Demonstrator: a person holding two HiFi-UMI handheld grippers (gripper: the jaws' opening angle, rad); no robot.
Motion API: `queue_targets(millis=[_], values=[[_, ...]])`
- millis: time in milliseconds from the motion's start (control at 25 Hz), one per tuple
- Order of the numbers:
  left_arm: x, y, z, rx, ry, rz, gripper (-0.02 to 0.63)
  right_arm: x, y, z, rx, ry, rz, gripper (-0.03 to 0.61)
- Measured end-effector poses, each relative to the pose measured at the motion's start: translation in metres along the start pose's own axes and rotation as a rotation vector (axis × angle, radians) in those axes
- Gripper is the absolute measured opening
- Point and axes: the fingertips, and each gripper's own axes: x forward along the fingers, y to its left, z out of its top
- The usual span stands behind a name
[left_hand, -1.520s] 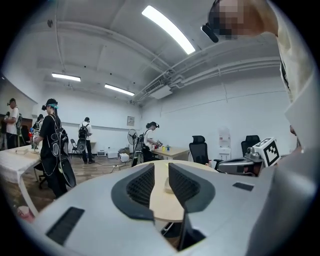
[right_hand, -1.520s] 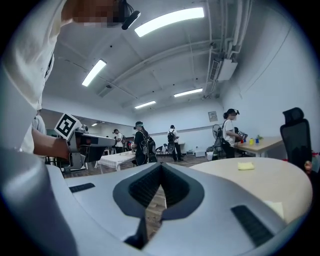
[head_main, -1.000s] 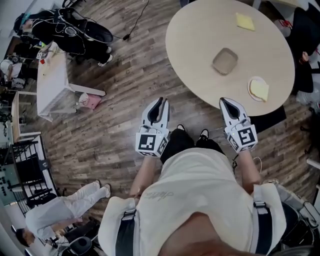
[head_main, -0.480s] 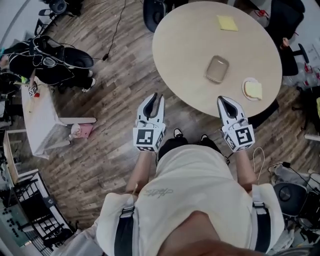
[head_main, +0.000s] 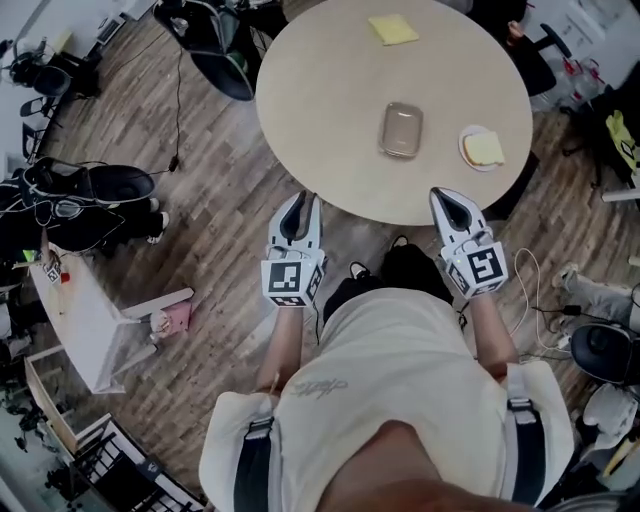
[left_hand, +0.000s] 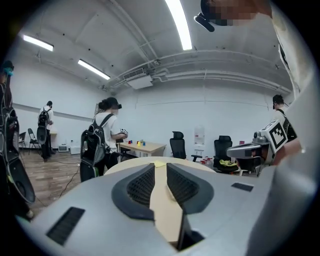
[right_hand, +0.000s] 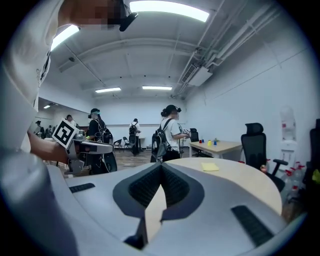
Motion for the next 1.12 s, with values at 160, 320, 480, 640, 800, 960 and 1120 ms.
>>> queue_targets(millis=[160, 320, 480, 640, 800, 960, 1120], values=[[0.029, -0.005, -0.008, -0.006, 0.031, -0.043, 0.075, 0.006, -0.017, -0.009, 0.017, 0.021, -0.036, 0.006], [0.067, -0.016, -0.014, 0.003, 0.066, -0.070, 0.075, 0.020, -0.046, -0.022, 0.046, 0.037, -0.047, 0.006], [0.106, -0.028, -0.025, -0.013, 0.113, -0.125, 0.075, 0.039, -0.074, -0.028, 0.042, 0.054, -0.050, 0.006], [0.146, -0.038, -0.027, -0.006, 0.133, -0.164, 0.075, 0.055, -0.093, -0.022, 0.004, 0.046, -0.058, 0.006], [0.180, -0.055, -0.035, 0.018, 0.163, -0.211, 0.075, 0.063, -0.115, -0.035, 0.022, 0.072, -0.051, 0.006], [0.203, -0.061, -0.043, 0.025, 0.199, -0.230, 0.075, 0.073, -0.131, -0.041, 0.045, 0.080, -0.049, 0.006], [0.214, -0.064, -0.054, 0.023, 0.236, -0.244, 0.075, 0.073, -0.138, -0.044, 0.069, 0.091, -0.063, 0.006]])
